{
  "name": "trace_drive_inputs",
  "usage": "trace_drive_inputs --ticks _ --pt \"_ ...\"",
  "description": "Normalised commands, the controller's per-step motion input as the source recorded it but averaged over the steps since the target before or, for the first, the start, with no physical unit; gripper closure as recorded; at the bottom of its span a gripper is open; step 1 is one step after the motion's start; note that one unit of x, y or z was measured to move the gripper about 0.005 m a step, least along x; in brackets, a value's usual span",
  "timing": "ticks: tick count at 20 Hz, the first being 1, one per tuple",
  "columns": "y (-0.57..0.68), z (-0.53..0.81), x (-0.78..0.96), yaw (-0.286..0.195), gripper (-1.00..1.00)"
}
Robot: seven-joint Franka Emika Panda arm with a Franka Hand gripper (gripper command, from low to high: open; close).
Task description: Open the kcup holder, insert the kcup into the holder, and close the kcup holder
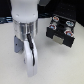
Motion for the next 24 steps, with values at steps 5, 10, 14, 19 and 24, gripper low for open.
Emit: trace_drive_inputs --ticks 5,10,14,19,24 --pt "-0.05 -0.04 0.1 -0.047 -1.0" --pt "-0.04 -0.05 0.12 -0.044 -1.0" --pt "-0.05 -0.05 0.14 -0.045 -1.0" --pt "-0.01 -0.03 0.07 -0.015 -1.0" --pt "0.04 -0.17 0.0 0.0 -1.0"
